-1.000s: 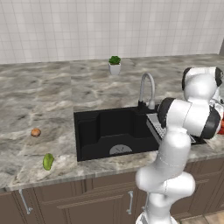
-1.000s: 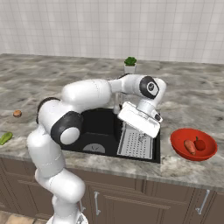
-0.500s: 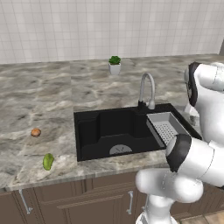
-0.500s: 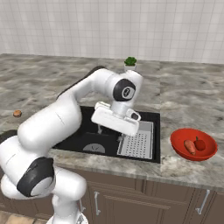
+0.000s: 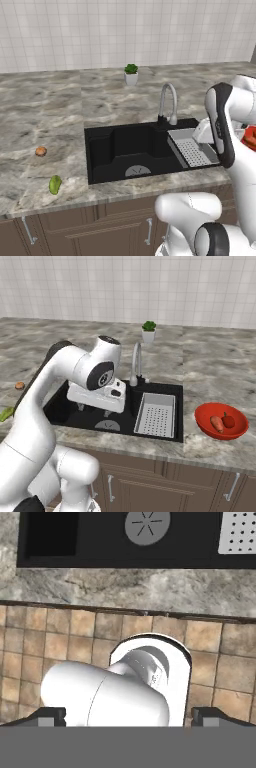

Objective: There is a mixed pile of frozen fruits and vegetables on the counter. Locate all the frozen vegetables and place the items in a bowl on the counter. Take all the frozen fruits and defrost them in a running sink.

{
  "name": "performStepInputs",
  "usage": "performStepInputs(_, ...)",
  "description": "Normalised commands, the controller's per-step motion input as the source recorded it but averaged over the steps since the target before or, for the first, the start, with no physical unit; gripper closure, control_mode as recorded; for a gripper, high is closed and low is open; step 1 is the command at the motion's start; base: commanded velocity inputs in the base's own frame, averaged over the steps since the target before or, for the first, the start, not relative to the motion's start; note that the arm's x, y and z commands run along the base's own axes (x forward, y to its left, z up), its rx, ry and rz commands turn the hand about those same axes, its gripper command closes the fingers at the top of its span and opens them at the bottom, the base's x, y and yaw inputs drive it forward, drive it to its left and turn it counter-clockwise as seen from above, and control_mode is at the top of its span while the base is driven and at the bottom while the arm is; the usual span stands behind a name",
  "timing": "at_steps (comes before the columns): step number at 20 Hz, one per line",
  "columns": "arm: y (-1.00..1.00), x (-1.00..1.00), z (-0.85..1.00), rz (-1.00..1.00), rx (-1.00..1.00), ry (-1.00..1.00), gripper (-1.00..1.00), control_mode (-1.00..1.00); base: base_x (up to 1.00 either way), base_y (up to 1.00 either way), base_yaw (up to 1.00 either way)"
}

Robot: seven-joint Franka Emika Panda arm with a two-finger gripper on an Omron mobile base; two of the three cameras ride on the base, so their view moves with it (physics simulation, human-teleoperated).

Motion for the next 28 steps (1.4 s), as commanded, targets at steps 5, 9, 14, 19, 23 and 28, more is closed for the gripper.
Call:
performStepInputs(5, 0.91, 0.03, 0.00, -0.10, -0.03, -0.13, -1.00, -1.00, 0.00, 0.00, 0.00)
performStepInputs(9, 0.83, 0.21, 0.00, -0.03, -0.07, 0.00, -1.00, -1.00, 0.00, 0.00, 0.00)
performStepInputs(14, 0.95, 0.22, -0.02, -0.01, -0.12, 0.04, -1.00, -1.00, 0.00, 0.00, 0.00)
performStepInputs(19, 0.79, 0.21, -0.01, -0.04, -0.10, 0.02, -1.00, -1.00, 0.00, 0.00, 0.00)
performStepInputs(23, 0.72, 0.24, 0.00, -0.04, -0.09, 0.11, -1.00, -1.00, 0.00, 0.00, 0.00)
performStepInputs(28, 0.79, 0.29, -0.04, -0.01, -0.09, 0.18, -1.00, -1.00, 0.00, 0.00, 0.00)
